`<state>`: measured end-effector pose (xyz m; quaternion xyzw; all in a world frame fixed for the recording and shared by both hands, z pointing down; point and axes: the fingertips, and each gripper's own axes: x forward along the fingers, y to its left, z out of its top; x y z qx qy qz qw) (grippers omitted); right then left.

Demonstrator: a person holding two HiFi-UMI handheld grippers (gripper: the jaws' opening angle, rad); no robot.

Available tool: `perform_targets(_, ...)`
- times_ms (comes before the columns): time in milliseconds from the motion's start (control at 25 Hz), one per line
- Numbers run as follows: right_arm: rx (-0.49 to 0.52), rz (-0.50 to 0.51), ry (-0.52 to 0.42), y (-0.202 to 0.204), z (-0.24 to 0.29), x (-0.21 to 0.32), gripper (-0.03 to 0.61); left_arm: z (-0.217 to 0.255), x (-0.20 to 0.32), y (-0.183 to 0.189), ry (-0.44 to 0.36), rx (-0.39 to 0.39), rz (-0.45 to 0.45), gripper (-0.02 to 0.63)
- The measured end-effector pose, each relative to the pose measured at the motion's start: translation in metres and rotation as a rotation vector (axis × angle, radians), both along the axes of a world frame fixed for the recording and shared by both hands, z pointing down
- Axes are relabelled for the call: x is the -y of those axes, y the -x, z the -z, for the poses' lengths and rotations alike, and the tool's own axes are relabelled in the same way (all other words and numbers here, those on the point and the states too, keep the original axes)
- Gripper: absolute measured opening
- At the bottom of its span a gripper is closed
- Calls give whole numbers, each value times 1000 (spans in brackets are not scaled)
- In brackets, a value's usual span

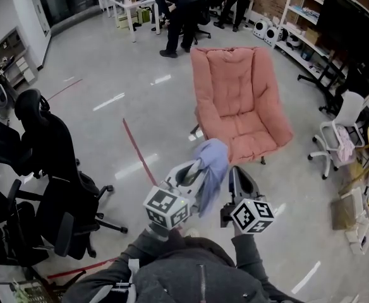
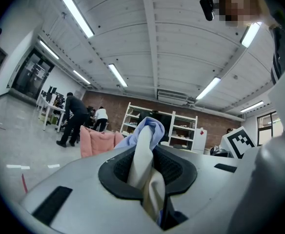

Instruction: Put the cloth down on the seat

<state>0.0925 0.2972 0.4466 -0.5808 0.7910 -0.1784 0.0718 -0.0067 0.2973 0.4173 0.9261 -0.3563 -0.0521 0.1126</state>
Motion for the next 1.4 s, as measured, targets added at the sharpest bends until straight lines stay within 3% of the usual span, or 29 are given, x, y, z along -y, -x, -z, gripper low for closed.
perform_targets(640, 18, 61, 47, 27, -16, 28, 12, -10, 30, 16, 36, -8, 36, 63)
perform_targets(1400, 20, -52, 57, 24, 0, 220, 12, 5, 230, 16, 41, 2, -79, 64)
